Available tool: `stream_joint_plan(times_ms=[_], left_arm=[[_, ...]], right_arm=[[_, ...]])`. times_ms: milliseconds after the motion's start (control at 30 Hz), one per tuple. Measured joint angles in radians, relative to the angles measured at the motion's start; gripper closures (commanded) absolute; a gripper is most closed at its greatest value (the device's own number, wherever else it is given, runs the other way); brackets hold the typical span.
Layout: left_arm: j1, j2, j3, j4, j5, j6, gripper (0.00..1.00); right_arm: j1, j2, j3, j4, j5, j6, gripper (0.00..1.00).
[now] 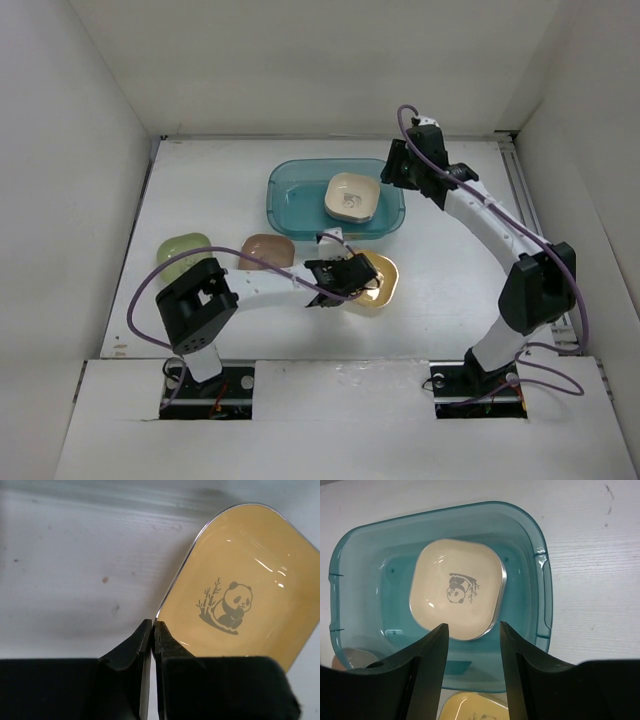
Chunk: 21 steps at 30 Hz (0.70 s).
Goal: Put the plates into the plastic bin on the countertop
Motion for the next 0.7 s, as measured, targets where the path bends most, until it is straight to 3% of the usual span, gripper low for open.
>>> stream_joint_plan(times_ms=[200,367,433,533,700], left_arm=[[-0.122,-0.067,0.122,-0.187,-0.013,-0.006,1.00],[-0.088,-0.191,0.253,-0.286,-0.045,0.073,1.00],[-0.013,-0.224,0.301,-0.262,-0.032,0.159,1.00],[0.193,-0.220,0.378,-0.188,0.051,0.324,1.00],[0.503,-0.042,0.547,-0.103,0.155,0.514,1.00]], right_arm=[[-0.051,-0.046,-0.006,0.000,-0.022,-0.016,0.49],[-0.122,-0.118,-0.011,0.002,-0.035,-0.048,0.49],[-0.150,-0.154,-0.029,0.001,-0.042,-0.071,0.49],[-0.187,-0.220,-0.076,0.002,-0.055,-0.104,0.47],[-0.182,-0.359,-0.206,0.018,-0.067,-0.150,0.45]])
